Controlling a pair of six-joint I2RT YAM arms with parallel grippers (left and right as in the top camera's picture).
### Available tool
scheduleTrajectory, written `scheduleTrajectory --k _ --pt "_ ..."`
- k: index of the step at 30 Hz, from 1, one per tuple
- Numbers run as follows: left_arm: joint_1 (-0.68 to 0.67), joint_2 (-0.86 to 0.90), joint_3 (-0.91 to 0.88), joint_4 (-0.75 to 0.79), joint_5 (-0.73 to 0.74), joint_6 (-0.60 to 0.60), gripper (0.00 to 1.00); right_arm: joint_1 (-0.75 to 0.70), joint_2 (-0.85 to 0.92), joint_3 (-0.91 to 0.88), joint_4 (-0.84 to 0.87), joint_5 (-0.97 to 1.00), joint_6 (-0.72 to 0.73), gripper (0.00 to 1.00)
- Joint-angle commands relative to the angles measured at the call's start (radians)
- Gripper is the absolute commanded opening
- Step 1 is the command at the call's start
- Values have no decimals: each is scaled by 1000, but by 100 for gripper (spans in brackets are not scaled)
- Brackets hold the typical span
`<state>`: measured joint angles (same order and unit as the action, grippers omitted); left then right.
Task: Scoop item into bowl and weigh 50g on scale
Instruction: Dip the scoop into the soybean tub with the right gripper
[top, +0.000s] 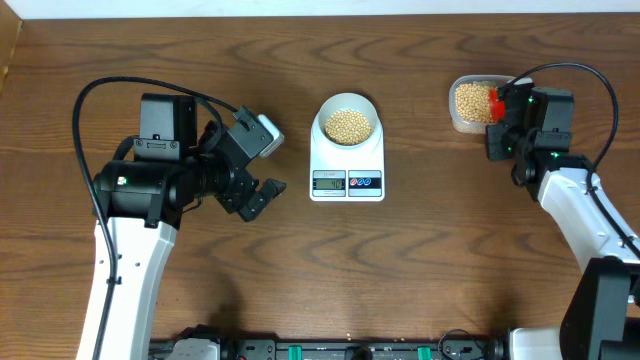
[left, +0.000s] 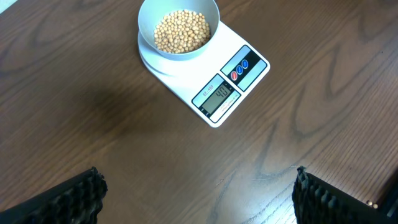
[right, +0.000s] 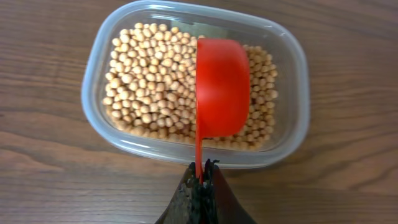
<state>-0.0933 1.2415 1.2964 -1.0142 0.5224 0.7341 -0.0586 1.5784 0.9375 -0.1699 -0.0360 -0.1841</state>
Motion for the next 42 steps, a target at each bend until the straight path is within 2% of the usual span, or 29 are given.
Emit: scheduleTrajectory --k 1,6,12,17,20,30,35,42 --pt "4 -7 17 -3 16 10 98 2 28 3 2 -64 42 1" --pt "4 -7 17 -3 16 10 98 2 57 3 21 -78 47 1" --pt "4 -7 17 -2 16 10 98 0 58 3 24 -241 139 1" --pt "4 -7 17 -3 16 10 98 -11 58 3 24 -288 242 1" --pt "4 -7 17 -3 16 10 98 -47 58 3 24 -304 316 1" --pt "4 -7 17 -3 16 10 98 -212 66 3 24 -547 500 1" --pt "4 -7 17 -2 16 10 98 -288 119 3 26 -698 553 1" --pt "4 -7 17 -3 16 10 98 -340 175 3 74 -842 554 1"
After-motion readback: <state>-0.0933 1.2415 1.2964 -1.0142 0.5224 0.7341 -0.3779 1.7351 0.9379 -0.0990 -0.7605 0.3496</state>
